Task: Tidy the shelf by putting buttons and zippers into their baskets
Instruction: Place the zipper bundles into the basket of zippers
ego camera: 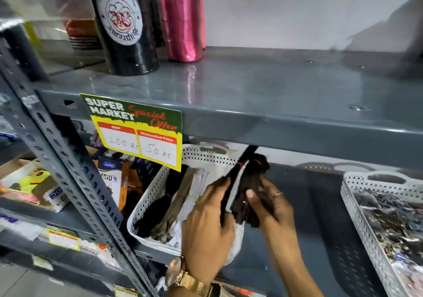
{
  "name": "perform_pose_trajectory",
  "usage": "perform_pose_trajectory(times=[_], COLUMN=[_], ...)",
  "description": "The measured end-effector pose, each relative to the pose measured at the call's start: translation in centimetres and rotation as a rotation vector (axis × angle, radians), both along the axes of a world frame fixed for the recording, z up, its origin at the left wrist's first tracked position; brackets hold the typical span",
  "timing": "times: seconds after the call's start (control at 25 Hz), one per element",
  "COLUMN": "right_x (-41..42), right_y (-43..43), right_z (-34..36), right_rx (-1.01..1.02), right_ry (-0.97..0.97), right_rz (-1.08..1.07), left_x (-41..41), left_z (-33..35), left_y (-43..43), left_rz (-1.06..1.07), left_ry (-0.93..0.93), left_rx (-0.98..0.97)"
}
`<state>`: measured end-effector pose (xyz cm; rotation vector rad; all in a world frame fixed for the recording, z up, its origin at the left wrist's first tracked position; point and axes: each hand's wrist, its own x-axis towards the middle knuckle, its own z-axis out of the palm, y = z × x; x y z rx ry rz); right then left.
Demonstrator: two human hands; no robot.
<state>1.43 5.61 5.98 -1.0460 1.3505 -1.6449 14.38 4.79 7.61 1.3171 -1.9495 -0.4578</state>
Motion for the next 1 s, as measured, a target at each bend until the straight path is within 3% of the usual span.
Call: perform_pose_trajectory(times=[0.08,0.24,0.4,0.68,0.84,1.0], right_x=[1.2,4.5,7.1,7.2,6.8,6.6], right_y=[-1.4,-2.1,-2.3,-2.3,-1.7,-1.2], right_z=[-0.5,-3.0,-2.9,-4.4,-4.5,-3.6], right_rx=[0.072,0.377,0.651,0.693,0.796,0.781], right_ry=[0.168,0.919,1.329,1.556,1.719,1.676], right_rz=[0.090,0.134,0.274,0.261,0.222,0.224], left_x=[1.3,1.9,1.5,1.9,1.8,1.7], left_z=[-0.4,-3.2,-5.7,-7.4,-6.3,-5.4], left_y=[-1.2,-3.2,-4.2,-4.6,-3.8,-3.5], left_rz=[0.087,0.094,0.071,-0.020,-0.021,-0.027], left_ry=[-0.254,-0.637,-0.801,-0.696,-0.748,-0.765], left_rx=[0.049,0.367,0.443,0.390,0.373,0.362])
